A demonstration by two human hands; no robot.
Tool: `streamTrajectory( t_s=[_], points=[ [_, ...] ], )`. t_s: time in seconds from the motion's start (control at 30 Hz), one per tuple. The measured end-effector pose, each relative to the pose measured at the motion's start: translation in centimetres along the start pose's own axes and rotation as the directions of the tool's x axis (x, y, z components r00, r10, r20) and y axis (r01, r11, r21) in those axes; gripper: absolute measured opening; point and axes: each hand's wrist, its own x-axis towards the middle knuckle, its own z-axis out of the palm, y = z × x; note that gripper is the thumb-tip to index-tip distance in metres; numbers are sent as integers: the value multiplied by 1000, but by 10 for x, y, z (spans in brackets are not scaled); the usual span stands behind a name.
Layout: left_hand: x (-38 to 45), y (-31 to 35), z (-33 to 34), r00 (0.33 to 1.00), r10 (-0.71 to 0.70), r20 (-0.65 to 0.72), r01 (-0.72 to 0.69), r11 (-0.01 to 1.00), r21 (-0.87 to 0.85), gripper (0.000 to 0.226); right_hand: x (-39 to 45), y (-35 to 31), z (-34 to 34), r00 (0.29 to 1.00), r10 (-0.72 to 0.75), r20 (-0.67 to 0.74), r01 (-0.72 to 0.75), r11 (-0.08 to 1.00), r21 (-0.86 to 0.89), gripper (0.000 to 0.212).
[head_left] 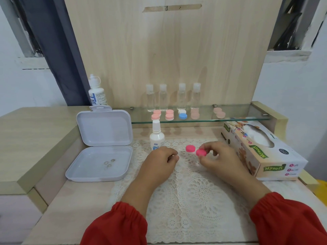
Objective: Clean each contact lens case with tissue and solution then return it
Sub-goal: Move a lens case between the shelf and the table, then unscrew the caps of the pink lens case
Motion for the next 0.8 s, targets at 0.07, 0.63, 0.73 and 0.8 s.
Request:
streamTrajectory(
  t_s=[0.07, 0.63, 0.73, 0.8],
  points=[
    [1, -1, 1, 1000, 21, 17, -19, 998, -67, 31, 1, 4, 0, 989, -6, 145, 9, 1000, -21, 15],
    [4, 5, 14, 974, 106, 202, -136, 981, 140, 29, 11, 9, 4, 948, -46, 314, 37, 999, 36, 23],
    [4, 8, 17, 975, 106, 194, -137, 978, 157, 27, 13, 10, 5, 947, -54, 318, 53, 999, 12, 25],
    [4, 8, 18, 975, 107, 195, -142, 974, 178, 26, 13, 10, 5, 945, -59, 323, 62, 998, 0, 27]
  ],
)
